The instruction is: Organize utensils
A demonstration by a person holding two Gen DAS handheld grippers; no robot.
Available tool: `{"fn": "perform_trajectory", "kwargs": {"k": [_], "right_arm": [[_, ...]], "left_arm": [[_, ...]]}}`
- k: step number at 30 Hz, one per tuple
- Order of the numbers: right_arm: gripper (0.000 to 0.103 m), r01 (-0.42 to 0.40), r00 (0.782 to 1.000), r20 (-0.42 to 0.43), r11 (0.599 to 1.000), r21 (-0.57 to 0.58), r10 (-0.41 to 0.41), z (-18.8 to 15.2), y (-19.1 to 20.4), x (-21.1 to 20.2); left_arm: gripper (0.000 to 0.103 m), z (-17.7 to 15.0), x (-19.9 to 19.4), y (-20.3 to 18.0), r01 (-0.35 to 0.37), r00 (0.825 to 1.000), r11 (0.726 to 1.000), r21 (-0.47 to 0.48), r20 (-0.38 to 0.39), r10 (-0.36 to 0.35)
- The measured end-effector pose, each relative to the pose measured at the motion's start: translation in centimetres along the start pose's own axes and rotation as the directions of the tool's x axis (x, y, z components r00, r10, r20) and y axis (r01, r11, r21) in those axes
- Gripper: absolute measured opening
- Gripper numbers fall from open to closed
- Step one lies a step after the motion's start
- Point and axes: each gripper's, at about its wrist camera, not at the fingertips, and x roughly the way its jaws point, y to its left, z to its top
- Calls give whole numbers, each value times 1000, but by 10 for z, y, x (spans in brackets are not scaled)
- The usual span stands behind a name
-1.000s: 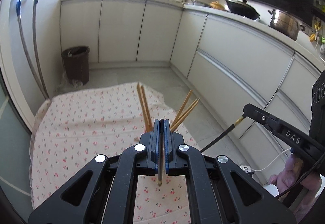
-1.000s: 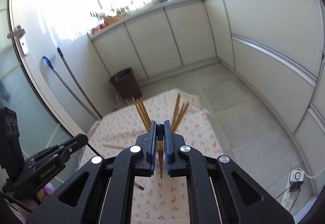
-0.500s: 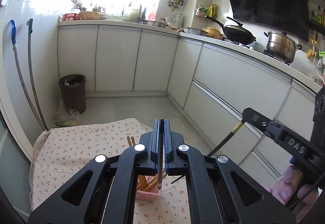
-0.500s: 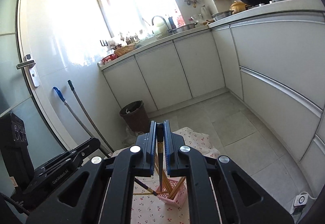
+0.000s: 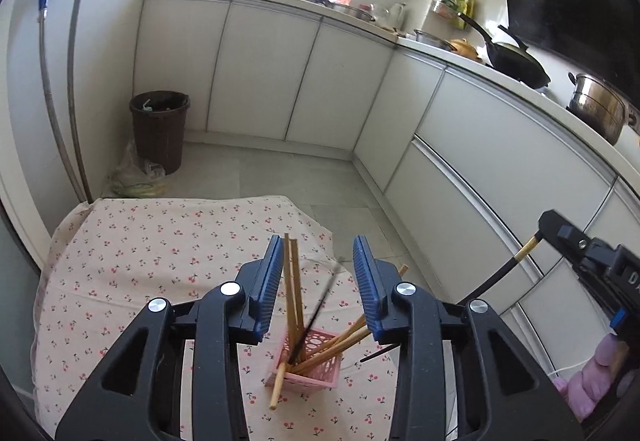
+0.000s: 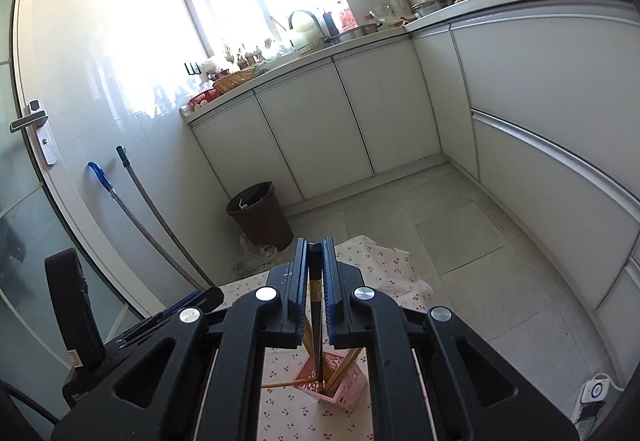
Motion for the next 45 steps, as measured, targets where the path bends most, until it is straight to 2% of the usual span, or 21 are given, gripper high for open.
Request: {"fn": "perform_trajectory", "kwargs": {"k": [3, 4, 5, 6, 12, 18, 23, 27, 35, 38, 39, 43, 45], "right_arm": [[8, 6, 1000, -17, 1000, 3, -6, -3, 1, 10], [8, 8, 1000, -25, 1000, 0, -8, -4, 2, 14], [8, 11, 999, -31, 1000, -3, -11, -6, 3, 17], [8, 13, 999, -38, 1000, -6, -14, -7, 4, 21], [8, 28, 997, -77, 1000, -2, -28, -14, 6, 43], [8, 60, 991, -120, 998, 3, -59, -27, 2, 71], [12, 32, 984, -176, 999, 27, -27, -45, -1, 96], [12, 36, 985, -169, 999, 4, -35, -49, 3, 93], [12, 83, 981, -170, 995, -59, -92, -61, 4, 80], [21, 100, 980, -166, 992, -80, -112, -67, 2, 71], [27, 105, 979, -165, 991, -83, -118, -69, 1, 69], [34, 135, 976, -160, 986, -96, -149, -77, -4, 60], [39, 150, 973, -161, 983, -108, -166, -82, -6, 56]], "left_arm": [[39, 2, -9, 4, -8, 1000, 1000, -17, 20, 9], [44, 4, -10, 4, -10, 1000, 1000, -19, 20, 10], [54, 4, -10, 5, -16, 1000, 1000, -16, 13, 16], [57, 5, -9, 5, -24, 1000, 1000, -17, 7, 24], [57, 3, -14, 8, -43, 998, 999, -7, 35, 43], [57, 3, -13, 12, -48, 998, 999, -10, 31, 49], [57, 0, -8, 18, -65, 998, 998, -22, 15, 66], [57, -3, -11, 15, -81, 996, 997, -3, 31, 82], [58, -18, -19, -4, -181, 981, 980, 84, 88, 173], [59, -25, -18, -10, -206, 976, 972, 115, 90, 196], [61, -28, -18, -11, -213, 975, 969, 122, 88, 203], [76, -43, -18, -14, -242, 969, 960, 137, 82, 233], [80, -50, -16, -15, -267, 963, 952, 147, 73, 259]]}}
